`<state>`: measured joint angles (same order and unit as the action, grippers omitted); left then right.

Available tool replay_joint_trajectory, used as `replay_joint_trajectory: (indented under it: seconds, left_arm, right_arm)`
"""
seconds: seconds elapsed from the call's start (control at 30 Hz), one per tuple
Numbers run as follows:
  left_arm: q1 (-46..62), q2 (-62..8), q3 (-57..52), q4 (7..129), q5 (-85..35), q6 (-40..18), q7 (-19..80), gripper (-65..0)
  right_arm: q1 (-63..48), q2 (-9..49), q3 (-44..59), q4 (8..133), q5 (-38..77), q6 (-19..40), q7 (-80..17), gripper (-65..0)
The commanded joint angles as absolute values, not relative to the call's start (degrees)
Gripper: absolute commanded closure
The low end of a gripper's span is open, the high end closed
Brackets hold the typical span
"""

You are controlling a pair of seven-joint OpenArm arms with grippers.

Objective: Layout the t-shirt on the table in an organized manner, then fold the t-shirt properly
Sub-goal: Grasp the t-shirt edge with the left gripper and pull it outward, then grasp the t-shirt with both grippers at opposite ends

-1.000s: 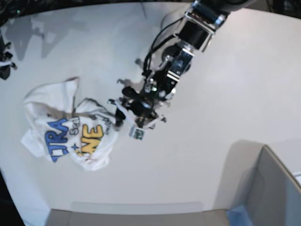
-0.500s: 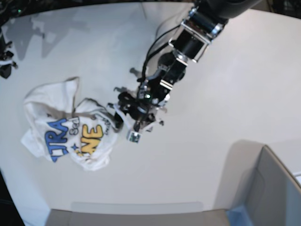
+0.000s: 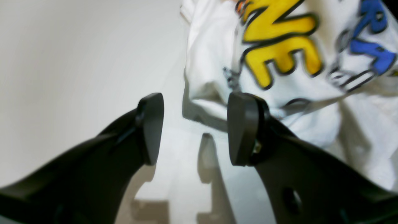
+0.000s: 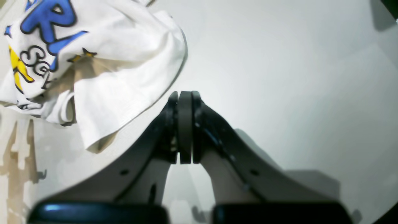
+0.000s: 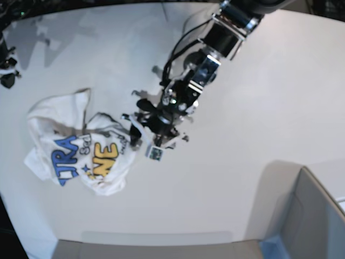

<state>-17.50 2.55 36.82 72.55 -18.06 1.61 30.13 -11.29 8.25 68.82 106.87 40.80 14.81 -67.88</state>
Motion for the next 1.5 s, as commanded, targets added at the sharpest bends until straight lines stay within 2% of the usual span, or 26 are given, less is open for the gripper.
replay_joint_trajectory:
  seconds: [0.0, 0.43, 0.63, 0.8, 0.87, 1.0, 1.13, 1.23, 1.37, 1.47]
  left_arm:
    - [-18.7, 3.0, 37.1, 72.2, -18.2, 1.3, 28.4, -33.3]
    - [-22.9, 6.2, 37.5, 67.8, -18.2, 1.3, 27.0, -33.3]
    - [-26.2, 7.5, 37.5, 60.1, -18.2, 1.3, 25.5, -33.3]
    - [-27.2, 8.1, 37.5, 58.4, -18.2, 1.3, 23.6, -32.8]
    - [-27.3, 8.1, 37.6, 58.4, -18.2, 1.3, 23.4, -28.1]
    - [-26.9, 8.1, 38.2, 58.8, -18.2, 1.5, 23.3, -0.5]
    - [-26.7, 8.1, 38.5, 61.8, -18.2, 1.4, 24.7, 0.0]
    - [-22.1, 7.4, 38.2, 72.4, -18.2, 1.4, 26.2, 0.0]
    - [-17.7, 2.0, 38.1, 88.7, -18.2, 1.5, 26.6, 0.0]
    - [-14.2, -0.6, 34.4, 94.6, -18.2, 1.6, 28.4, 0.0]
  right_arm:
    - [-11.0, 9.4, 69.0, 107.7, 41.6, 15.0, -66.7, 0.0]
    - [-11.3, 9.3, 68.9, 107.7, 41.6, 15.0, -66.8, 0.0]
    - [-11.6, 9.3, 69.2, 107.8, 41.6, 15.0, -66.8, 0.0]
    - [-11.6, 9.3, 69.3, 107.8, 41.6, 15.0, -66.8, 0.0]
    - [-11.6, 9.3, 69.3, 107.8, 41.6, 15.0, -66.8, 0.0]
    - [-11.6, 9.3, 69.1, 107.7, 41.6, 15.0, -66.8, 0.0]
    - [-11.0, 9.3, 68.9, 107.6, 41.6, 15.0, -66.8, 0.0]
    - [-10.1, 9.3, 68.8, 107.6, 41.6, 15.1, -66.7, 0.0]
    - [-9.5, 9.3, 68.7, 107.6, 41.6, 15.1, -66.8, 0.0]
    - [-9.1, 9.4, 67.5, 107.6, 41.6, 15.3, -66.8, 0.0]
